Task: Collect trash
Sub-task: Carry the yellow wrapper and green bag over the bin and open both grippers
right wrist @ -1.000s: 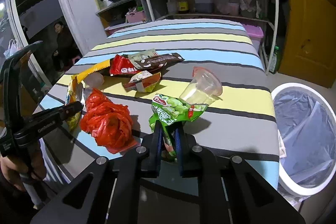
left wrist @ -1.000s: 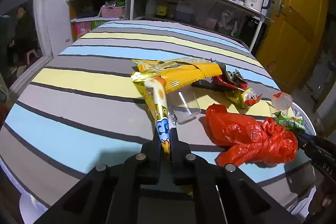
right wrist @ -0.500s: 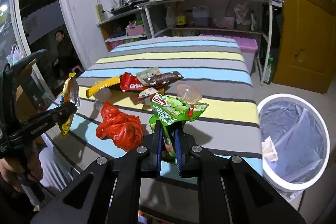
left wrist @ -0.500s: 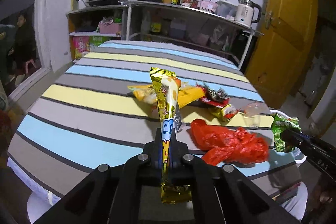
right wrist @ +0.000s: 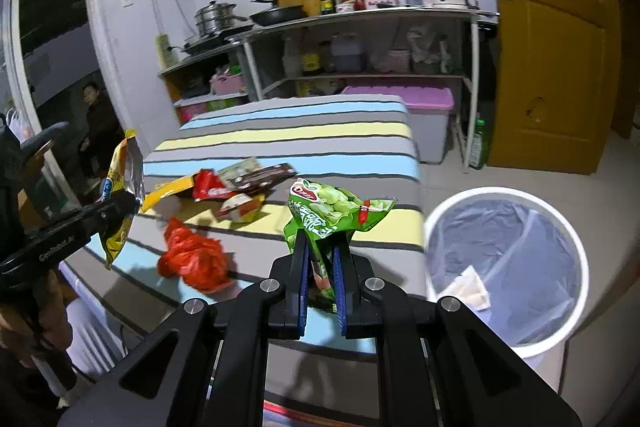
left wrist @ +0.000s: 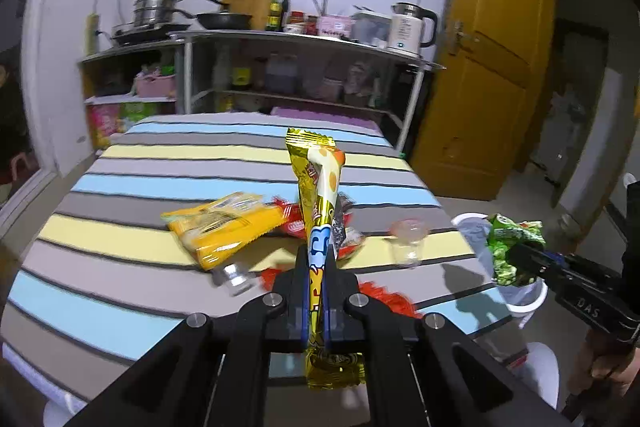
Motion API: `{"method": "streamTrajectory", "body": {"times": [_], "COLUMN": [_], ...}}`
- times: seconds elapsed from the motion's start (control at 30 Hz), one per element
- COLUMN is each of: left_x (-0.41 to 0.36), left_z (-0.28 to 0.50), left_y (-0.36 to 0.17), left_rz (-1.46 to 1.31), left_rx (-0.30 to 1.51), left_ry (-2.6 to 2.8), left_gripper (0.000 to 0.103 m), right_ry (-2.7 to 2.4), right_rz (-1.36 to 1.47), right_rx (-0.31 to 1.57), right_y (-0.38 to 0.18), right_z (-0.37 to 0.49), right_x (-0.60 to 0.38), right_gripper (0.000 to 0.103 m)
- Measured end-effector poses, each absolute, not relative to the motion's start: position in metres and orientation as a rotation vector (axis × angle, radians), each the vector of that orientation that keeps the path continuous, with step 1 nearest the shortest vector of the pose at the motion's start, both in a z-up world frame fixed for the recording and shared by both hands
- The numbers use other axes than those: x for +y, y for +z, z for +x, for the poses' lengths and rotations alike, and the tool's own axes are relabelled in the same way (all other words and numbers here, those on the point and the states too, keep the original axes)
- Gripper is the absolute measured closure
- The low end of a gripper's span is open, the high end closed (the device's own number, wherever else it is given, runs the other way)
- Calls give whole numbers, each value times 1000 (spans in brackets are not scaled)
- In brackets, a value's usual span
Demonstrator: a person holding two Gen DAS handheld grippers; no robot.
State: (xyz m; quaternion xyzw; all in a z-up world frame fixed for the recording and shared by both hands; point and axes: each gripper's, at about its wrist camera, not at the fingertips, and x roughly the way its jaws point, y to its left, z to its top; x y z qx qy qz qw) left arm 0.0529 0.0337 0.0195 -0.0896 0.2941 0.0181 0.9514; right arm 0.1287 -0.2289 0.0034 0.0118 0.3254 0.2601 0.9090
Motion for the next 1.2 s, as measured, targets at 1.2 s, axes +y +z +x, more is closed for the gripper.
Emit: {"method": "streamTrajectory", "body": {"times": [1.2], "left_x": [-145], "left_z": [178], "left_y": [-6], "left_rz": [-59], "left_rx": [681], "left_ry": [-427], "left_gripper": [99], "right_ry": [234], "right_rz": [143], "right_rx": [742], "right_y": [-27], "right_z": [181], "right_x": [-359], "right_gripper": [92]}}
